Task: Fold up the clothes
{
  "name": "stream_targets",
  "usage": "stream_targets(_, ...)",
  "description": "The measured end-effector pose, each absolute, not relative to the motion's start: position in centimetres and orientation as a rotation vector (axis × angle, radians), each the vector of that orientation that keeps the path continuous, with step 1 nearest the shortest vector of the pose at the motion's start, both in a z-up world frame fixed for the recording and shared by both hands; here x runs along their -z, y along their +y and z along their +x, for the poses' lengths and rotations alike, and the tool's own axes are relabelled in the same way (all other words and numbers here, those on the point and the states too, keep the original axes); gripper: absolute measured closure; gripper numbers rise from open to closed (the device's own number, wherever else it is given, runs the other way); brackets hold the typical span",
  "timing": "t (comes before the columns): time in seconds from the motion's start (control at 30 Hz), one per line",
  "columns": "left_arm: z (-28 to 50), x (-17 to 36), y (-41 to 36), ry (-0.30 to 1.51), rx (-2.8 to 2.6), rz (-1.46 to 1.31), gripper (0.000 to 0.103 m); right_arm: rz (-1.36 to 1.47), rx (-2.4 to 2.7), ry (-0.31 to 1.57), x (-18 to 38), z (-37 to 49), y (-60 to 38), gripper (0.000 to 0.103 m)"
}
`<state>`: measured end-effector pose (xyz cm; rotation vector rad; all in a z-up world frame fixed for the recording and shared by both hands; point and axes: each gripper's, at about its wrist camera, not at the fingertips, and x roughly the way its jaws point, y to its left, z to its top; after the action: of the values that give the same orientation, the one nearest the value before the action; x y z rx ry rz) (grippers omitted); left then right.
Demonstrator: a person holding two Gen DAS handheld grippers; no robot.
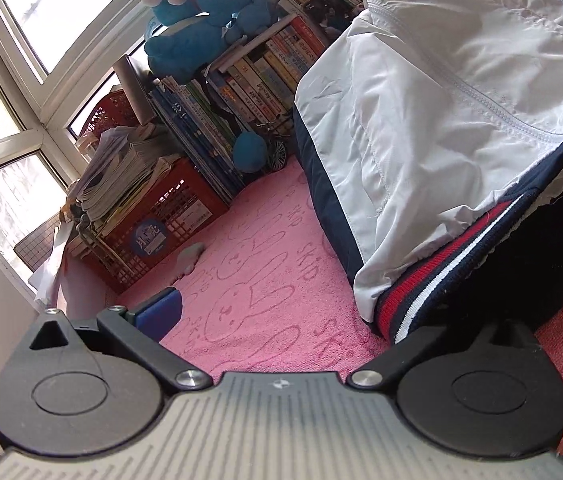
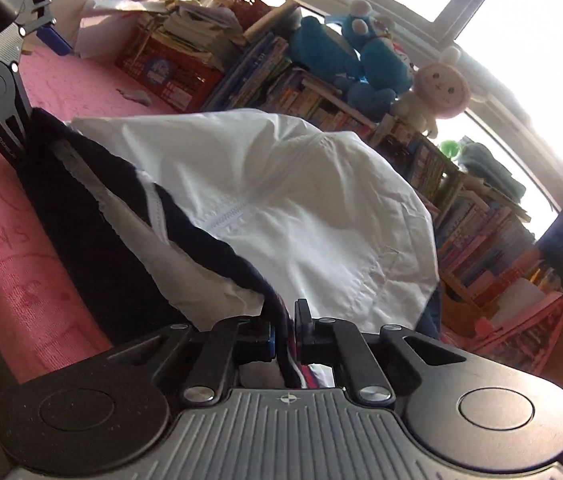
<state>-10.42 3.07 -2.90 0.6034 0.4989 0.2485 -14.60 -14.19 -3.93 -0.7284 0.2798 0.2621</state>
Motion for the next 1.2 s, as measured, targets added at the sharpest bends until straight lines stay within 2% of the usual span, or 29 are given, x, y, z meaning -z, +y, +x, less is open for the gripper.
stream_targets(0.13,-10.2,2.5,3.0,0.471,-0.244,0.631,0.000,-0.713,-0.105,0.382,5.3,-13.7,-18.3,0.092)
stream_targets(0.23,-8.6,1.0,3.5,0.370,-0.324,0.753,0.000,-0.674,-0.106,0.372,5.1,-12.3,-18.7,0.091)
stream_targets(0.3,-7.2,-0.4,4.3,0.298,-0.394,0.815,0.000,-0.652,-0.133,0.326,4.6,-9.8,-17.4,0.092)
stream_targets(0.4,-6.2,-4.9,7.8,0.250,-0.517,0.731,0.000,-0.579,-0.195,0.250,2.7,-5.5,-14.9,0.092)
stream_targets(0.5,-8.3,-6.8,10.2,0.253,-0.555,0.664,0.000,-0.560,-0.247,0.146,0.4,-5.0,-13.0,0.092)
stream_targets(0.6,-10.6,-4.3,10.1,0.374,-0.477,0.646,0.000,-0.615,-0.263,0.117,0.5,-6.8,-13.3,0.092)
stream_targets(0.7,-12.2,-0.5,7.8,0.459,-0.378,0.676,0.000,-0.686,-0.264,0.198,1.5,-8.8,-15.8,0.088)
stream_targets(0.9,-13.2,1.8,4.0,0.484,-0.224,0.746,0.000,-0.796,-0.216,0.328,3.1,-13.4,-19.6,0.083)
stream_targets(1.03,-13.2,2.3,3.9,0.500,-0.180,0.759,0.000,-0.780,-0.224,0.350,4.6,-14.6,-20.6,0.076)
stream_targets(1.2,-13.3,1.1,3.9,0.531,-0.117,0.705,0.000,-0.689,-0.239,0.331,5.1,-15.3,-21.5,0.057)
